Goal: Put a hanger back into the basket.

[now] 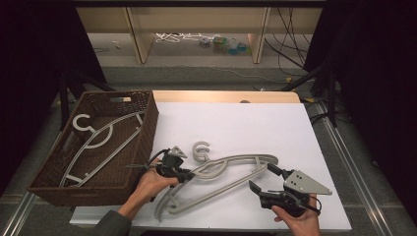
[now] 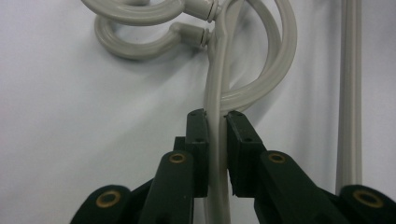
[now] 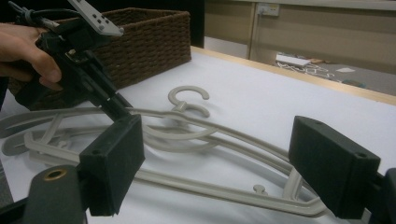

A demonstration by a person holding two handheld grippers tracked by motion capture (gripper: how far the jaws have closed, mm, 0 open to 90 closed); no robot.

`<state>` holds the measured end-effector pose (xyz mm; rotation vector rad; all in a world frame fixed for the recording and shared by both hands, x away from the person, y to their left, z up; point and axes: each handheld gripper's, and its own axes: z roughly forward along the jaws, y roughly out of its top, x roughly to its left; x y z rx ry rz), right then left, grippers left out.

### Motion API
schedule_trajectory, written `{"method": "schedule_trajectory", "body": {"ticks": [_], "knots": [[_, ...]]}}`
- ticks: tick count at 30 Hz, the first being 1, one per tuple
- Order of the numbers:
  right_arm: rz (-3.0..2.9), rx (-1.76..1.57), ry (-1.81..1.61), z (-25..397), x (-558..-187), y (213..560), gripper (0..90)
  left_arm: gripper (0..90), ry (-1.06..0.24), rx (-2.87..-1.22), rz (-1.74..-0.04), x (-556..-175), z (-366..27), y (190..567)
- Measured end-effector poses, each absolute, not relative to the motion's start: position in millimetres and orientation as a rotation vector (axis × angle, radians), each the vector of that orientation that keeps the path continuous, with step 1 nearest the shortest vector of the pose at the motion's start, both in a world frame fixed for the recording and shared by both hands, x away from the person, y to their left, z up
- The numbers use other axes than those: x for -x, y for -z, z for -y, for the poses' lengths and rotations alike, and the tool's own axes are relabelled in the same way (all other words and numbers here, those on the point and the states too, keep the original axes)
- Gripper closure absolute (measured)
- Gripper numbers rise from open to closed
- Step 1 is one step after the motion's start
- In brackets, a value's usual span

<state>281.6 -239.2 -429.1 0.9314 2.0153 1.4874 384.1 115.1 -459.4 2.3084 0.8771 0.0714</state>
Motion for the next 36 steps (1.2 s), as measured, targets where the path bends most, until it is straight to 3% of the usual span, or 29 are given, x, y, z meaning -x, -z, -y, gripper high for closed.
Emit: {"method": "schedule_trajectory", "body": {"ticks": [14,36], "knots": [[-2.018,-0.933,-1.486,239.2,-281.4,429.1,19.2,81.5,-0.088,-2.084,-0.955,-379.0,-119.9,445.2],[-2.000,-0.934,-1.501,239.0,-282.3,430.2,19.2,81.6,-0.109,-1.918,-0.961,-367.6,-149.7,407.2]]}}
